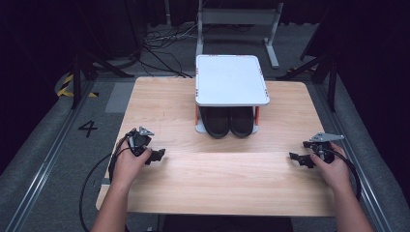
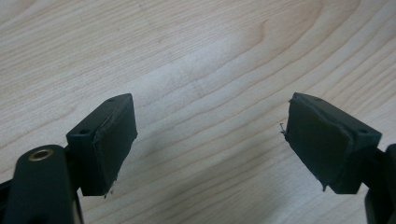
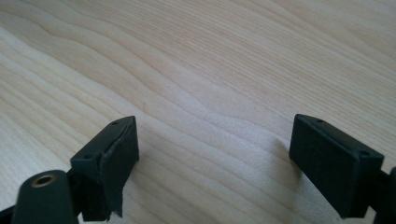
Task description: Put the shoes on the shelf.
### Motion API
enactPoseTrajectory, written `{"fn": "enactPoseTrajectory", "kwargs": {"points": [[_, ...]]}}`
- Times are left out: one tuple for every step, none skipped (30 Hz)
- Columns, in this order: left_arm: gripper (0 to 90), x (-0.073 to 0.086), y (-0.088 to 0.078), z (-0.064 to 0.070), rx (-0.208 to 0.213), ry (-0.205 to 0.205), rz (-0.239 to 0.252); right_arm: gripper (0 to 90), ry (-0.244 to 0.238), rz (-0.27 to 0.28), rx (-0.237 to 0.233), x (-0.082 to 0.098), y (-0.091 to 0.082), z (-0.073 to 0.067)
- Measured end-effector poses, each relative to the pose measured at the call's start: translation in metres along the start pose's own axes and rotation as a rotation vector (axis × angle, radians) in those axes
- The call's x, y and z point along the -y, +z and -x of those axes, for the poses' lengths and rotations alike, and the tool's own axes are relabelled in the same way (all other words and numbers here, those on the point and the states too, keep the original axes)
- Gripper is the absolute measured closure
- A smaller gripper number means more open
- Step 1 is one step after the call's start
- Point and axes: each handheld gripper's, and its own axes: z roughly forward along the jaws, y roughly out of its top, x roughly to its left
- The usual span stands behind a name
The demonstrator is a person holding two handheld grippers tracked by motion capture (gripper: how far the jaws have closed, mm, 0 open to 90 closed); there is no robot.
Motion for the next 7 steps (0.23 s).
{"fn": "enactPoseTrajectory", "kwargs": {"points": [[17.3, 0.002, 0.002, -0.001, -0.007, -0.001, 0.018, 15.4, 0.000, 0.011, 0.004, 0.001, 0.001, 0.001], [17.3, 0.004, 0.004, -0.002, -0.011, -0.003, 0.036, 15.4, 0.004, 0.014, 0.004, 0.001, 0.002, 0.001], [17.2, 0.006, 0.007, -0.003, -0.012, 0.001, 0.048, 15.3, 0.004, 0.015, 0.003, 0.000, 0.002, 0.001], [17.1, 0.008, 0.010, -0.003, -0.022, 0.003, 0.052, 14.8, -0.003, 0.014, 0.001, 0.000, 0.002, 0.002], [16.5, 0.011, 0.013, -0.005, -0.006, 0.012, 0.077, 14.6, -0.003, 0.013, 0.000, 0.000, 0.002, 0.002], [13.7, 0.011, 0.013, -0.005, -0.006, 0.012, 0.077, 14.6, -0.003, 0.012, 0.001, 0.000, 0.002, 0.002], [13.7, 0.014, 0.016, -0.007, 0.001, 0.008, 0.111, 14.6, -0.003, 0.012, 0.001, 0.000, 0.002, 0.002]]}}
